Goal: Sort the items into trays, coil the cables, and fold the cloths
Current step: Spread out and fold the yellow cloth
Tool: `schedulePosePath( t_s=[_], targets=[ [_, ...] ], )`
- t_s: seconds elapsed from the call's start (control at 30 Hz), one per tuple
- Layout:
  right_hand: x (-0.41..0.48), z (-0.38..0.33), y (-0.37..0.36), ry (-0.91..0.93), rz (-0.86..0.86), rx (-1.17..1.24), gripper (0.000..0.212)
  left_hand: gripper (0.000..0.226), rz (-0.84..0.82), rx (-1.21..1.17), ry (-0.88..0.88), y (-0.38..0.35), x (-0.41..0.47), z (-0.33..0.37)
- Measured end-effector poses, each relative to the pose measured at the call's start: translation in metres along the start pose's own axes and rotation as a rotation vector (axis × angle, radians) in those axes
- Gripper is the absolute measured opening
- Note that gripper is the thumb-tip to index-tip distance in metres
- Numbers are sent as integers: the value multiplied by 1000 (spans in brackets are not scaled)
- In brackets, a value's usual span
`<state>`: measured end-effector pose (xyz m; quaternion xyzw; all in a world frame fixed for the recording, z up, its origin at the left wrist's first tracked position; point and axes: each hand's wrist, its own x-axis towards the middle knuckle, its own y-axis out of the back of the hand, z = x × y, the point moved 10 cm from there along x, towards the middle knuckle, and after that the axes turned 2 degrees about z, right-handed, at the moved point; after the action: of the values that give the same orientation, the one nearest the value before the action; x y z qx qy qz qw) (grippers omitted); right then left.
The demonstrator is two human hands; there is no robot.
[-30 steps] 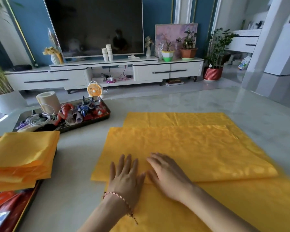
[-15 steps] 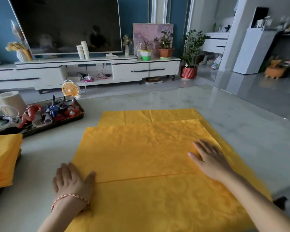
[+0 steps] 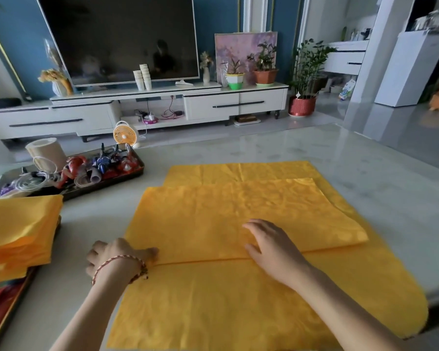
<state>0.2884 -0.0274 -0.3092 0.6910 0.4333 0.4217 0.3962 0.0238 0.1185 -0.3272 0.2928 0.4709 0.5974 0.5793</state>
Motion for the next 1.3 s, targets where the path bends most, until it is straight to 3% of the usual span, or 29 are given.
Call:
schedulePosePath(
  t_s=[0.07, 0.17, 0.2, 0.27, 0.33, 0.43, 0.5, 0.57, 0.67, 0.8, 0.87, 0.97, 1.1, 1.2, 1.3],
  targets=[
    [3, 8, -5, -40, -14, 33, 43, 36, 71, -290, -118, 10, -3, 13],
    [1, 7, -14, -34, -20, 15, 42, 39, 89, -763, -119, 13, -12, 17],
    [-1, 7, -16, -50, -21, 36, 41, 46, 59, -949, -63, 9, -17, 16],
    [-3, 14, -18, -98, -24, 91, 40, 60, -106, -1210, 210, -26, -29, 13],
    [-1, 18, -15, -137, -27, 194, 39, 85, -186, -1295, 394, -51, -40, 11],
    [1, 27, 0, -207, 20, 352, 39, 77, -276, -1446, 469, -66, -45, 22],
    [2, 33, 11, -173, 61, 161, 42, 65, -434, -1652, 498, -71, -52, 43],
    [-2, 47, 5, -176, -11, -46, 52, 49, -525, -1697, 461, -76, -58, 60],
    [-10, 58, -12, -217, -136, -44, 59, 31, -452, -1605, 418, -80, -61, 68],
    [-3, 62, -4, -260, -75, 160, 58, 39, -218, -1267, 213, -58, -59, 88],
    [-3, 75, 7, -396, -5, 571, 49, 28, -198, -1142, -20, -41, -68, 122],
    [-8, 98, 16, -602, 116, 1204, 31, 32, -180, -781, -425, -31, -101, 187],
    [-17, 136, 29, -812, 272, 1628, 34, 45, -106, -228, -827, -70, -159, 247],
    [-36, 172, 43, -961, 396, 1522, 42, 60, -149, 188, -1012, -127, -190, 251],
    [-53, 197, 56, -1023, 322, 1037, 46, 68, -192, 385, -1039, -165, -195, 234]
  ],
)
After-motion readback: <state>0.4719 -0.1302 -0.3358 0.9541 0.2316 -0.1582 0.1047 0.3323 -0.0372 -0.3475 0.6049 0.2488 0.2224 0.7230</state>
